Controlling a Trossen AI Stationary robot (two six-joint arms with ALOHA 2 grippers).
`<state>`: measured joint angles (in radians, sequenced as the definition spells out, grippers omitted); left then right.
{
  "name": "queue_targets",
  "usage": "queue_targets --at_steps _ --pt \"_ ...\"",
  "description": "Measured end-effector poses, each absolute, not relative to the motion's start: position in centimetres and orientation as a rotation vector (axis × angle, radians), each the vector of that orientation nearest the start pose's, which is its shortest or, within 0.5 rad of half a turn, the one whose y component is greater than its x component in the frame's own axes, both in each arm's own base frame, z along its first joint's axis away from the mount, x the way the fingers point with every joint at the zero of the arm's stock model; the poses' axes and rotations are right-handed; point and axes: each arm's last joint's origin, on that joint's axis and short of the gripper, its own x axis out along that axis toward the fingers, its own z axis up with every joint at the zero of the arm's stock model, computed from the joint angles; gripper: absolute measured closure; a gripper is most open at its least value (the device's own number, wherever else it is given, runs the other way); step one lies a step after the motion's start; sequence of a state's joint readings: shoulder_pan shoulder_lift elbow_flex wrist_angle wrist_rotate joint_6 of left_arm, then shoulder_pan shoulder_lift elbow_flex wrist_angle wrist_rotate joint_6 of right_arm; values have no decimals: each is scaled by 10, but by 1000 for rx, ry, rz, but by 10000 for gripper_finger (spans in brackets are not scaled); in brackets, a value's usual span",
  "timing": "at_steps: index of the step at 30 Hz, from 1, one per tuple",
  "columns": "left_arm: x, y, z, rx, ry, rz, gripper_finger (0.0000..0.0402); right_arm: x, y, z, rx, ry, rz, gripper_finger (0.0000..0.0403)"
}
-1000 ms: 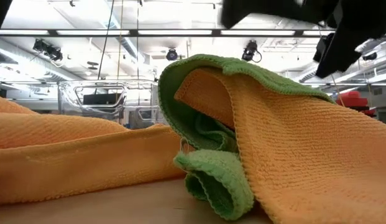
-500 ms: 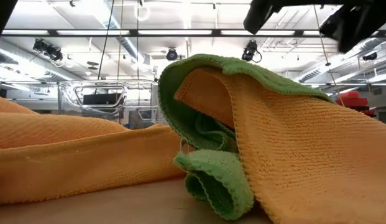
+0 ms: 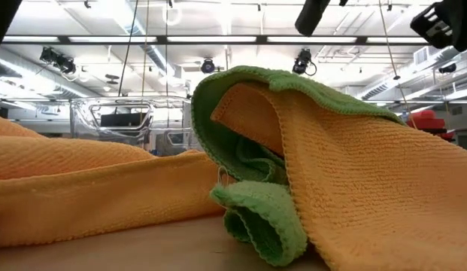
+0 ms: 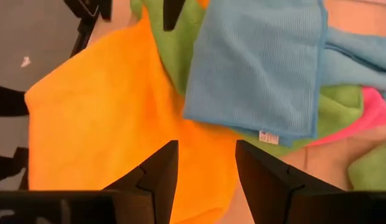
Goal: Fold microfiber towels
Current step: Fold the left blue towel
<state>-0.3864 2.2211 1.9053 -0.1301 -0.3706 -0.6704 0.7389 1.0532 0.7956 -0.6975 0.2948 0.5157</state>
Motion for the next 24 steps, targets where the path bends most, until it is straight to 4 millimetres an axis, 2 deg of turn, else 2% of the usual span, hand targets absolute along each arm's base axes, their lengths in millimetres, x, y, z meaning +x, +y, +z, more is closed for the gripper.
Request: queue_targets --at_steps 4,9,15,24 --pt "482 -187 255 -497 398 117 256 152 124 254 2 862 178 233" --pt "483 -188 270 -501 363 101 263 147 122 262 -1 822 208 233" --pt "480 -188 276 -436 441 94 266 139 113 267 20 814 162 233" --pt "476 -186 266 -401 532 122 264 136 109 268 37 813 130 233"
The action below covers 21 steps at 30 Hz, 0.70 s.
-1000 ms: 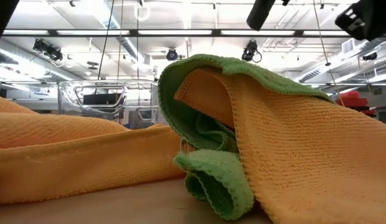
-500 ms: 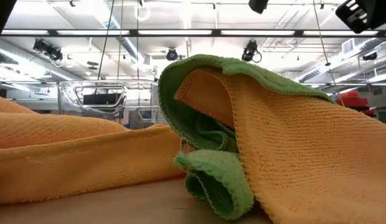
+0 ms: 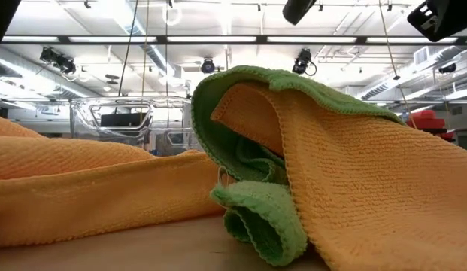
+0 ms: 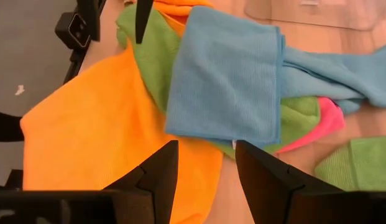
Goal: Fold microfiber towels
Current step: Fold the left blue towel
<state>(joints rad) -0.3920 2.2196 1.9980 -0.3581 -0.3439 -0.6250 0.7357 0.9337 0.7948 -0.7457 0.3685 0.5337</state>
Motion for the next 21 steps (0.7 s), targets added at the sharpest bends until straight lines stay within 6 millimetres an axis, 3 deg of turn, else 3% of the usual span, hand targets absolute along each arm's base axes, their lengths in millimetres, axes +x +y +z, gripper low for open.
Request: queue_targets --at_steps 8,13,21 --pt "479 -186 271 -442 483 114 268 136 109 268 63 804 100 233" --pt "476 -187 264 -385 518 147 266 137 108 268 60 793 82 233" --pt "466 -183 241 -257 623 265 201 137 108 268 79 789 67 233"
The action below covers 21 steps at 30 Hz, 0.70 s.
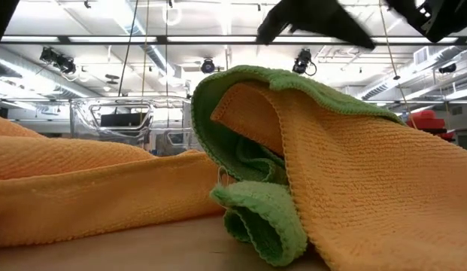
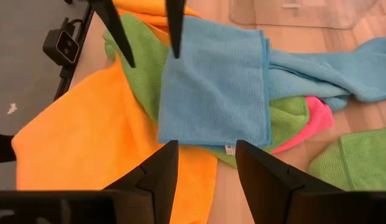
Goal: Fold microfiber towels
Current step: Fold the left blue towel
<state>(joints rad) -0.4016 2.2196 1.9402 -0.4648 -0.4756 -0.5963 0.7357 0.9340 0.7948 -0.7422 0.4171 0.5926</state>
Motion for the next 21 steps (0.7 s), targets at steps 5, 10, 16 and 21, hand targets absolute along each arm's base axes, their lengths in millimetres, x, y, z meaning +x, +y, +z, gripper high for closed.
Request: queue_targets --at_steps 5,10,16,21 --pt "459 -181 233 -99 732 239 144 137 108 268 88 789 64 233" --pt "449 -176 225 -8 872 259 128 139 108 268 78 767 30 233" --pt "436 -171 217 -69 1012 329 146 153 110 263 22 733 -39 233" --pt "433 -172 215 -4 1103 189 170 174 105 256 103 722 -136 233"
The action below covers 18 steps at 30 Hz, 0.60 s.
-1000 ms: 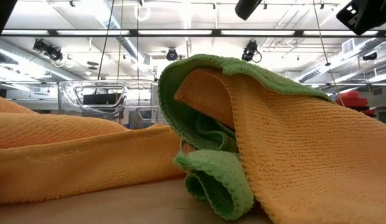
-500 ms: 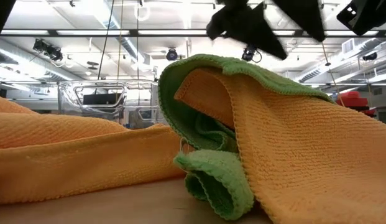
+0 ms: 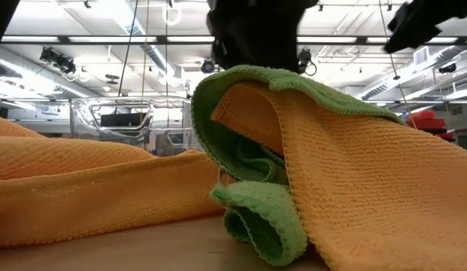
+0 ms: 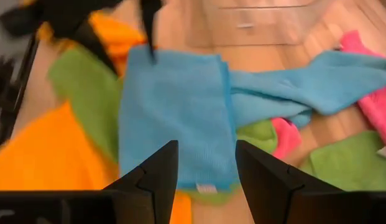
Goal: Fold microfiber towels
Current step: Fold the left blue towel
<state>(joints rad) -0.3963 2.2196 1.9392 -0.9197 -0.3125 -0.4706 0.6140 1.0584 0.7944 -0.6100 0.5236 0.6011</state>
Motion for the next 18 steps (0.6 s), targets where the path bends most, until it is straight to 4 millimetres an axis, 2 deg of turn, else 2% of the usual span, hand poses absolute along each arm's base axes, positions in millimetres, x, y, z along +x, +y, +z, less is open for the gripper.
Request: queue_targets --at_steps 8,14,18 --pt "415 -165 228 325 1245 -23 224 210 97 247 446 616 -314 233" --pt "406 -162 241 415 1269 -115 249 215 98 246 722 568 -392 233" --pt "403 -160 247 416 1274 -121 263 217 103 251 772 544 -349 233"
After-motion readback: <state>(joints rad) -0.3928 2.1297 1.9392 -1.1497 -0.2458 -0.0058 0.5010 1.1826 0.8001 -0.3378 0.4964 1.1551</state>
